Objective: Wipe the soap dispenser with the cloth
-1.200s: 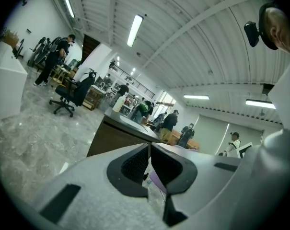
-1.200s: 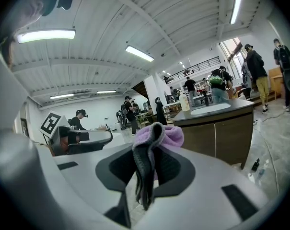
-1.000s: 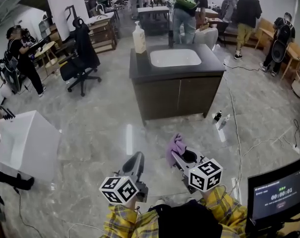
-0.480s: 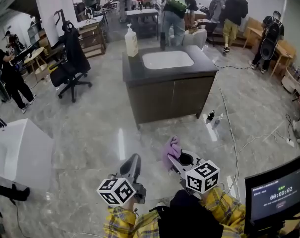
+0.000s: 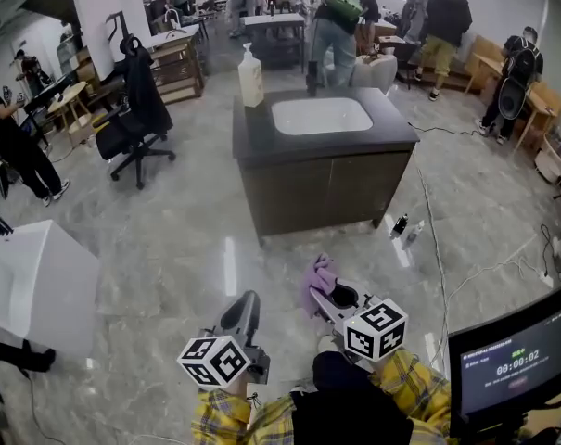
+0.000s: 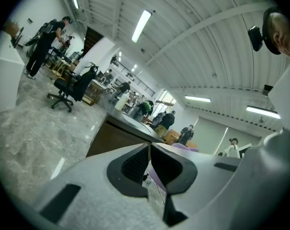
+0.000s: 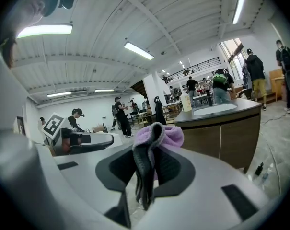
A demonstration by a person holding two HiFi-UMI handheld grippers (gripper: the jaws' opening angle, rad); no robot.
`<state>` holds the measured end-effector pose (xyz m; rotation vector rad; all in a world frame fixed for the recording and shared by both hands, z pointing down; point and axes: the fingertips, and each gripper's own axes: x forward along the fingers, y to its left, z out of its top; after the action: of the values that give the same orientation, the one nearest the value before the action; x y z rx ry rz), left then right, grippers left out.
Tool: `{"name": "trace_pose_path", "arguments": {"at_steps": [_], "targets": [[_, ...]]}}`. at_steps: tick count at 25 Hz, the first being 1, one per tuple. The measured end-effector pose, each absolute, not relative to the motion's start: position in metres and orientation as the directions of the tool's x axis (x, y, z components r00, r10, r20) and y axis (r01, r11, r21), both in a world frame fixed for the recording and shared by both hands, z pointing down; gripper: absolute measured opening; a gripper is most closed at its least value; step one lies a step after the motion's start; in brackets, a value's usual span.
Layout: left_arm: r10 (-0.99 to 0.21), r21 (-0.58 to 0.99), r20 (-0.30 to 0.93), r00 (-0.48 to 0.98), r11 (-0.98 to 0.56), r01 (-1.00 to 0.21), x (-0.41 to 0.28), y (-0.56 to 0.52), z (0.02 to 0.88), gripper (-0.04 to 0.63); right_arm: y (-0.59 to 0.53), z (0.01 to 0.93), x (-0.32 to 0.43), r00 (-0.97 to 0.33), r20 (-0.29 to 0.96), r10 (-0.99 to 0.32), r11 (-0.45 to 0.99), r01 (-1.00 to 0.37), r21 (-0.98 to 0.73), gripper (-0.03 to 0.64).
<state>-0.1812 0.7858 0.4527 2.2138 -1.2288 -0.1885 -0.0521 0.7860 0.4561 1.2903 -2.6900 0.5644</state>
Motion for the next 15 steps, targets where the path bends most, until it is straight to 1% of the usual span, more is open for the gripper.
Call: {"name": "trace_pose_path", "arguments": {"at_steps": [6, 15], "targets": [[-0.825, 0.533, 0.164, 0.541, -0.388, -0.752, -0.151, 0.721, 0.446, 0.015, 0.722, 0.455, -0.025, -0.666, 0.232, -0.709, 0.598, -0.743, -0.302, 0.080], [-0.835, 0.510, 0.171, 0.523, -0.379, -0.772, -0.101, 0.656, 0.431, 0.015, 0.648, 0.441, 0.012, -0.705, 0.206, -0.678, 0.638, -0.705, -0.311, 0.080]]}}
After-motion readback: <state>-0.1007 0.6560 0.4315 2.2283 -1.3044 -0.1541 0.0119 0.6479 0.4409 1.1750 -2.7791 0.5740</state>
